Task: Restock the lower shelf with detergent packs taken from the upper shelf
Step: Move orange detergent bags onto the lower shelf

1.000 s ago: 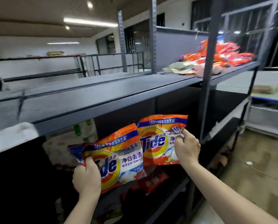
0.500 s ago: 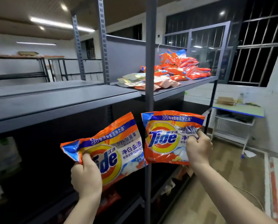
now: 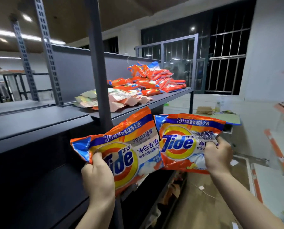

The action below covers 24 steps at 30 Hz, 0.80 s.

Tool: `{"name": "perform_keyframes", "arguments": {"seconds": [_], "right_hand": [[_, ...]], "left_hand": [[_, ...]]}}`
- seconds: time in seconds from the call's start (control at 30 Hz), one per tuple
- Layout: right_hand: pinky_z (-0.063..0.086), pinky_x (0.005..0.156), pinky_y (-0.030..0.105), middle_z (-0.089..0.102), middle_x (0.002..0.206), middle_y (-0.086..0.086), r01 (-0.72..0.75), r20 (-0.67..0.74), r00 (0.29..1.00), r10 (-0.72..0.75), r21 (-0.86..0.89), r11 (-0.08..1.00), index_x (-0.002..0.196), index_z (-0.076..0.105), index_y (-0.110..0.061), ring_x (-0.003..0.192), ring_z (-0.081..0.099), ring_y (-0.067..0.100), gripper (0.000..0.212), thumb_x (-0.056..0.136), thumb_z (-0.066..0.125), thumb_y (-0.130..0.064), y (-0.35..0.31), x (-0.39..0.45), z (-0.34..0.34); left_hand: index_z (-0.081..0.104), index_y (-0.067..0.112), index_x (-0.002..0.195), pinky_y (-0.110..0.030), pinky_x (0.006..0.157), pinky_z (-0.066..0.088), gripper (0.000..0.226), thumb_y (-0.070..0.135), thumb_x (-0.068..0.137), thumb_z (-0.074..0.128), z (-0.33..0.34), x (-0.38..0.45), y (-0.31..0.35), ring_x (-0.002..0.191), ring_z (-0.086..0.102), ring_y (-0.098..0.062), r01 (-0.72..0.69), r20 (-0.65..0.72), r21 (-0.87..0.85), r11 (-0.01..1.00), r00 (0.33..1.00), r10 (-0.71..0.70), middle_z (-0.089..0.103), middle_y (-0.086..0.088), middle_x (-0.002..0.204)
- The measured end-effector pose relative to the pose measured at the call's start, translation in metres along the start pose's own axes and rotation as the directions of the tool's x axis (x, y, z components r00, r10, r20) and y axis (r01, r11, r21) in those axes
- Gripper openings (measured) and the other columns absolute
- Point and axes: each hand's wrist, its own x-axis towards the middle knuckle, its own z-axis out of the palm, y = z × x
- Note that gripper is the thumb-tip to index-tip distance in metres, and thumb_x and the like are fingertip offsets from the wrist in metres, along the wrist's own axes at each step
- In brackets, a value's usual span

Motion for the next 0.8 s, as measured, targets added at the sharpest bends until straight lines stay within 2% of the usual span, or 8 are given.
{"name": "perform_keyframes", "arguments": {"seconds": [0.2,0.27,0.37,0.43,0.5,0.63,0.73,0.8], "right_hand": [[0.044,0.061,0.029,0.061,0.065,-0.011,0.029,-0.092,0.995,-0.025,0.042,0.999,0.066,0.057,-0.019,0.065,0.061,0.021,0.017,0.078,0.046,-0.015,0.023,0.101,0.034],[0.046,0.063,0.034,0.06,0.063,-0.009,0.044,-0.116,0.992,-0.042,0.021,0.999,0.065,0.055,-0.017,0.065,0.057,0.026,0.015,0.075,0.044,-0.017,0.03,0.13,0.044],[0.035,0.057,0.03,0.059,0.063,0.003,0.053,-0.194,0.979,-0.06,-0.04,0.998,0.069,0.057,-0.012,0.062,0.05,0.027,0.021,0.067,0.039,-0.023,0.033,0.168,0.053],[0.034,0.064,0.031,0.067,0.088,0.022,0.02,-0.25,0.967,-0.049,-0.119,0.993,0.093,0.068,-0.004,0.081,0.056,0.04,0.048,0.065,0.037,-0.026,0.041,0.196,0.058],[0.033,0.07,0.031,0.065,0.108,0.026,-0.005,-0.277,0.96,-0.03,-0.127,0.992,0.111,0.067,-0.003,0.097,0.056,0.042,0.061,0.064,0.036,-0.027,0.052,0.224,0.066],[0.031,0.067,0.029,0.067,0.095,0.018,0.02,-0.272,0.961,-0.04,-0.076,0.997,0.101,0.067,-0.006,0.078,0.049,0.03,0.046,0.07,0.039,-0.024,0.072,0.274,0.089],[0.034,0.062,0.031,0.059,0.078,0.003,0.044,-0.208,0.978,-0.032,0.049,0.998,0.09,0.062,-0.017,0.072,0.048,0.023,0.027,0.074,0.042,-0.02,0.091,0.314,0.114],[0.035,0.057,0.03,0.054,0.065,-0.006,0.038,-0.192,0.981,-0.02,0.089,0.995,0.075,0.056,-0.016,0.062,0.046,0.019,0.012,0.078,0.045,-0.014,0.103,0.345,0.132]], "left_hand": [[0.071,0.032,0.073,-0.05,0.065,0.059,0.034,0.038,0.093,0.045,0.105,0.05,-0.015,0.065,0.072,-0.021,-0.001,0.061,-0.089,0.996,0.998,0.006,0.074,0.0,0.073],[0.073,0.029,0.073,-0.049,0.066,0.059,0.036,0.035,0.094,0.044,0.139,0.065,-0.018,0.066,0.073,-0.022,-0.005,0.107,-0.111,0.994,0.994,0.017,0.074,-0.002,0.074],[0.074,0.03,0.067,-0.042,0.063,0.059,0.038,0.034,0.094,0.047,0.185,0.086,-0.02,0.065,0.072,-0.021,0.006,0.127,-0.186,0.982,0.992,0.018,0.074,-0.001,0.071],[0.072,0.032,0.058,-0.029,0.048,0.054,0.043,0.03,0.094,0.049,0.213,0.101,-0.019,0.056,0.07,-0.015,0.019,0.107,-0.232,0.973,0.994,0.006,0.072,0.003,0.063],[0.072,0.023,0.06,-0.029,0.046,0.053,0.04,0.026,0.093,0.049,0.242,0.117,-0.017,0.057,0.071,-0.018,0.051,0.118,-0.286,0.957,0.993,-0.017,0.072,0.0,0.065],[0.063,0.017,0.072,-0.04,0.06,0.059,0.027,0.02,0.092,0.045,0.298,0.144,-0.013,0.068,0.072,-0.023,0.006,0.101,-0.358,0.934,0.994,0.032,0.074,-0.001,0.073],[0.061,0.019,0.08,-0.03,0.052,0.057,0.022,0.019,0.094,0.044,0.34,0.165,-0.009,0.064,0.072,-0.016,-0.061,0.046,-0.405,0.912,0.995,0.087,0.073,0.005,0.068],[0.06,0.019,0.084,-0.028,0.05,0.055,0.017,0.022,0.093,0.046,0.368,0.183,-0.012,0.065,0.072,-0.016,-0.093,-0.013,-0.403,0.911,0.995,0.096,0.073,0.005,0.068]]}}
